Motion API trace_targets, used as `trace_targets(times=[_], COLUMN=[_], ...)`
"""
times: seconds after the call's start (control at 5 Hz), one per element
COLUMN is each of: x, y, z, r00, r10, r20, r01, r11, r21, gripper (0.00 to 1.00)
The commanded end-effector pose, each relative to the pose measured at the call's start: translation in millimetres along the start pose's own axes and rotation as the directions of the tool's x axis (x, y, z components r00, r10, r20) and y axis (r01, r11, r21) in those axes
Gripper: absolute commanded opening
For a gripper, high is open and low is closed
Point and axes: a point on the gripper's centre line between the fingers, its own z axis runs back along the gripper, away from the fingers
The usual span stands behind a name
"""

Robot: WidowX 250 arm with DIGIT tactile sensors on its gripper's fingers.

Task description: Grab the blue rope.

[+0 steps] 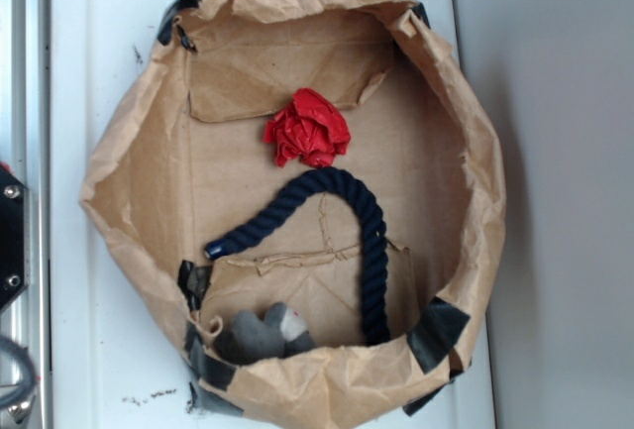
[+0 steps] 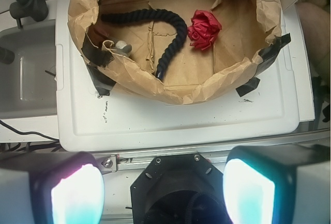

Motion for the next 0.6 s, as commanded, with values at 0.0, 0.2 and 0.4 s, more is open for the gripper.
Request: trace_targets(times=[0.0, 0.2, 0.4], x=[0.0, 49.1, 99.2], y=[0.0, 4.1, 7.4], z=[0.0, -14.5, -21.1], r00=[1.000, 0.997, 0.989], r10=[0.000, -0.077, -0.147], r20=[0.000, 0.011, 0.032], r01=[0.000, 0.078, 0.150], r11=[1.000, 0.997, 0.972], r21=[0.000, -0.025, -0.179], gripper=[1.00, 1.00, 1.00])
